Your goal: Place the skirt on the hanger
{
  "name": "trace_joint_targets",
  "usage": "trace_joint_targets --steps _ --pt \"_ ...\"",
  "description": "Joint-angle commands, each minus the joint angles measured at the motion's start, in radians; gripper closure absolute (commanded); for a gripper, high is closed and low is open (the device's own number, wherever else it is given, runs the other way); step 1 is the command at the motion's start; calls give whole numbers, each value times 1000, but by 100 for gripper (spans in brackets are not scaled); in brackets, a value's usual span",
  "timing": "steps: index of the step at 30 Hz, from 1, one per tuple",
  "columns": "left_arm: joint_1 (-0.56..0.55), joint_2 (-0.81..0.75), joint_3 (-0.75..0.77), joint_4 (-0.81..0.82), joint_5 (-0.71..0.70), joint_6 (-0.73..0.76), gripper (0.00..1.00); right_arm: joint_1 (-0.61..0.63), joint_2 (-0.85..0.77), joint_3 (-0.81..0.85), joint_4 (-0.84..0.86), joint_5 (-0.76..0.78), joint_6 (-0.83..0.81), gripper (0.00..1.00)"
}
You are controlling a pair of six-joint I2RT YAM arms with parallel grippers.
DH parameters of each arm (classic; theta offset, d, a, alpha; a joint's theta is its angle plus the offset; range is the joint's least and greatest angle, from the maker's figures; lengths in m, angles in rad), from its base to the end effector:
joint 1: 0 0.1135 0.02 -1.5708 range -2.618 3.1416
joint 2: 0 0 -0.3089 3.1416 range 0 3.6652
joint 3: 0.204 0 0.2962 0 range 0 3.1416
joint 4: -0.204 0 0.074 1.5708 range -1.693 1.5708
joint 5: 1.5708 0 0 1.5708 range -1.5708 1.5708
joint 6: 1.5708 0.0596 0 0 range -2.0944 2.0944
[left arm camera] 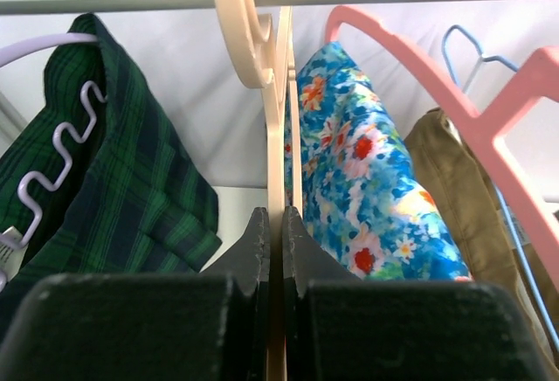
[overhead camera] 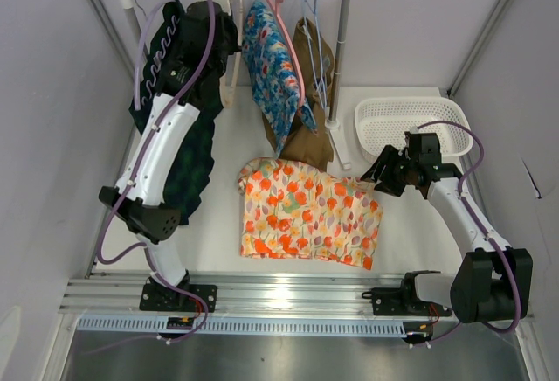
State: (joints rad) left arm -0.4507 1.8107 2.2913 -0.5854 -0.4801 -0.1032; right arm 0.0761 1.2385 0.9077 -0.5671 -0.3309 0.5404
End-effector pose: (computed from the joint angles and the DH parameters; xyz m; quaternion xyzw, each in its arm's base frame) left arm 0.4162 -0.1708 0.5876 -0.0319 0.7385 -0.0077 0.6735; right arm 0.2920 0.0417 0.2661 0.1613 0.9186 0.2469 0.2631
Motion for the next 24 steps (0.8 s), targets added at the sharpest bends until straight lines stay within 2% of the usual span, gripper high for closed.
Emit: trace_joint_targets --steps 1,15,24 --pt "13 -76 45 71 49 28 100 -2 -17 31 10 -17 -23 42" --pt "17 -175 -21 48 67 53 100 -2 -16 22 18 -17 -28 42" --pt "20 -287 -260 110 109 82 100 -4 -16 17 19 -23 -30 42"
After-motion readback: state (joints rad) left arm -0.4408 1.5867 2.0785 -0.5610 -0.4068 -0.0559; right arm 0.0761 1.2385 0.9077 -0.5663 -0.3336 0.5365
